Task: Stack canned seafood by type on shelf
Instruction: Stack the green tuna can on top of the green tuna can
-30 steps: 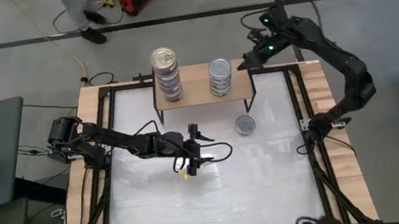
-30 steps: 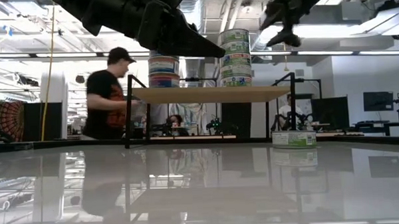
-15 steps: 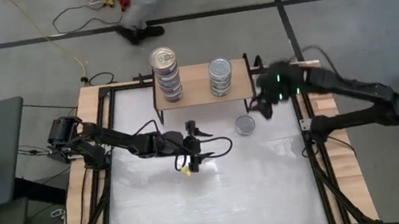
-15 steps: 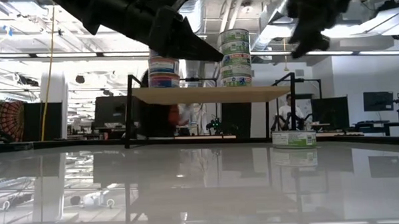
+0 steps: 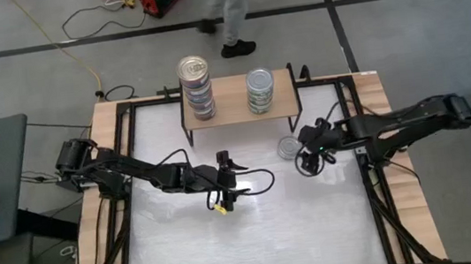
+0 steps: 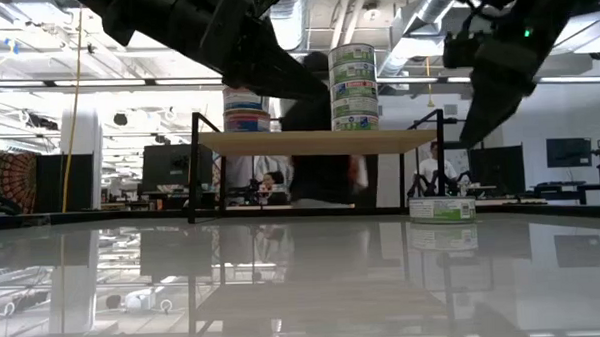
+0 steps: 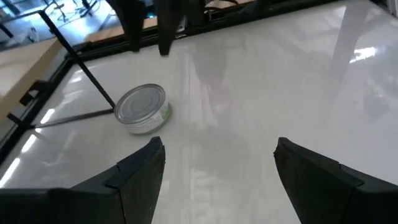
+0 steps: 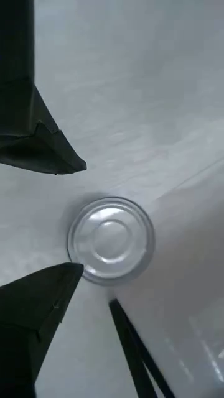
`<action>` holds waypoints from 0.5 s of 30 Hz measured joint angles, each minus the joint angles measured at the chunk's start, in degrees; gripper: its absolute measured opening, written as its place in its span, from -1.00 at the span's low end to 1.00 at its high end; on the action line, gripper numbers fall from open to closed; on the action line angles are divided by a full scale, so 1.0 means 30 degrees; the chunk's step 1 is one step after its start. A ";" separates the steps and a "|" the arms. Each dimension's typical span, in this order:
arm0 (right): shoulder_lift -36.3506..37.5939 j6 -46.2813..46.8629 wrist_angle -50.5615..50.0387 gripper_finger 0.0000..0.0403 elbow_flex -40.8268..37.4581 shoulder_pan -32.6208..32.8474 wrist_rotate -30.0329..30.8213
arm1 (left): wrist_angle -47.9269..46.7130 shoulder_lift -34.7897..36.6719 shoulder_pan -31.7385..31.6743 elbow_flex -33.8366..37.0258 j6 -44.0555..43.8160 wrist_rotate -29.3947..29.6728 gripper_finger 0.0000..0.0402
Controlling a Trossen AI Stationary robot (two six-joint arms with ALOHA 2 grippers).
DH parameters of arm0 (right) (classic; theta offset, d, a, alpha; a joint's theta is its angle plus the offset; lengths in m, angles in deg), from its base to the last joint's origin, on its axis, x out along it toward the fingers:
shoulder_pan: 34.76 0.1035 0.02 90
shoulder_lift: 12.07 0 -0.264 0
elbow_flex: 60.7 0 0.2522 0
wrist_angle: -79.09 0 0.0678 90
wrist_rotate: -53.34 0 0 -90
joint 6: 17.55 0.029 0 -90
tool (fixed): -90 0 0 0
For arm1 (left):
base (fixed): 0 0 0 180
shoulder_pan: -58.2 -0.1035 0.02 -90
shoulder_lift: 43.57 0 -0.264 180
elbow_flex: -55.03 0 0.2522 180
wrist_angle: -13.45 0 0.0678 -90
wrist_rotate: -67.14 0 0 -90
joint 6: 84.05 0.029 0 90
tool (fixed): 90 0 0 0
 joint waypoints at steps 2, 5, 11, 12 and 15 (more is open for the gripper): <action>-0.0359 0.0062 0.1110 0.34 -0.0682 -0.0006 0.0013 | 0.0110 0.0000 0.0000 0.0000 -0.0618 0.0021 0.45; -0.0568 0.0478 0.2958 0.34 -0.1863 0.0073 0.0035 | 0.0102 0.0000 -0.0169 0.0000 -0.1740 0.0044 0.45; -0.0590 0.1070 0.4008 0.34 -0.3136 0.0102 0.2166 | 0.0092 0.0000 -0.0074 0.0000 -0.2926 0.0159 0.45; -0.0597 0.1168 0.4311 0.34 -0.3277 0.0102 0.2377 | 0.0092 0.0000 -0.0033 0.0000 -0.3117 0.0255 0.45; -0.0604 0.1500 0.4557 0.34 -0.3513 0.0131 0.3133 | 0.0089 0.0000 0.0095 0.0000 -0.3387 0.0494 0.45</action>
